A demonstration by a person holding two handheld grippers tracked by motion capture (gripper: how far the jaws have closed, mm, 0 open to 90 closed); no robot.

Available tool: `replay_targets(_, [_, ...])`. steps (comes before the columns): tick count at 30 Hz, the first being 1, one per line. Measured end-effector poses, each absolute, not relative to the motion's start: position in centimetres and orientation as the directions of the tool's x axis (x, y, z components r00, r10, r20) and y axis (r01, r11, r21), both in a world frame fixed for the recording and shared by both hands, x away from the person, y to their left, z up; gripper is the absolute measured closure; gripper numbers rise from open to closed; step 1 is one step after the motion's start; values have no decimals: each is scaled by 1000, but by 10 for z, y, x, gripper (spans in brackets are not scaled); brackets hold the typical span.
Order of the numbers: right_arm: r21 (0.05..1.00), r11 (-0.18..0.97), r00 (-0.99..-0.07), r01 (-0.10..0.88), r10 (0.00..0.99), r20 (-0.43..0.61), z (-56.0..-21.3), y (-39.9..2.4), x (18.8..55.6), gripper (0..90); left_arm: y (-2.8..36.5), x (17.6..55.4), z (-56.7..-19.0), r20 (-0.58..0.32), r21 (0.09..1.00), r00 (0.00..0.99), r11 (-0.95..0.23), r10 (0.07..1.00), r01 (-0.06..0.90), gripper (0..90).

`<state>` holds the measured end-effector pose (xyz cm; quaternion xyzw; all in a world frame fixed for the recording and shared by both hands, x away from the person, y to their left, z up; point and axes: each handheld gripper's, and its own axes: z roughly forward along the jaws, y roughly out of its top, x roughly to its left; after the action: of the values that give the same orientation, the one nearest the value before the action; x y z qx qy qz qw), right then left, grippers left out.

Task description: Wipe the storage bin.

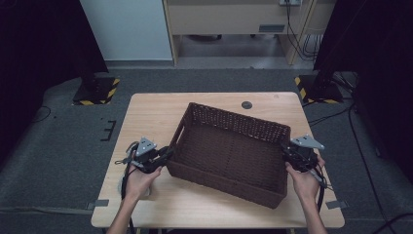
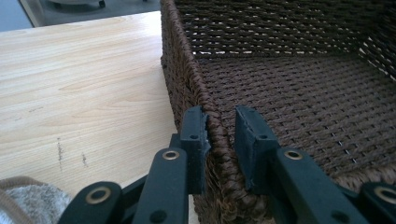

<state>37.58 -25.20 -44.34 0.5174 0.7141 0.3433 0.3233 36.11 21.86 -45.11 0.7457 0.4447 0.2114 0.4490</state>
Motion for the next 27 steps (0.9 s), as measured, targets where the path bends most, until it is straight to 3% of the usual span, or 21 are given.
replay_targets(2, [837, 180, -266, 517, 963, -43, -443, -256, 375, 553, 218, 360, -452, -85, 861, 510, -195, 856, 470, 726])
replay_targets(6, [841, 168, -279, 514, 960, -21, -441, -255, 363, 515, 218, 353, -453, -100, 865, 494, -170, 863, 472, 726])
replay_targets(13, [818, 212, -277, 535, 958, -67, -443, -250, 361, 653, 216, 340, -452, -93, 864, 482, -170, 871, 474, 713])
replay_targets(18, [827, 221, -280, 517, 957, -81, -444, -249, 378, 681, 215, 336, -448, -81, 850, 496, -200, 864, 487, 682])
replay_targets(21, [833, 216, -288, 510, 955, -71, -445, -251, 382, 665, 216, 339, -445, -79, 856, 505, -201, 859, 476, 622])
replay_targets(27, [838, 193, -295, 511, 955, -40, -440, -252, 367, 586, 220, 354, -443, -82, 863, 492, -184, 867, 470, 606])
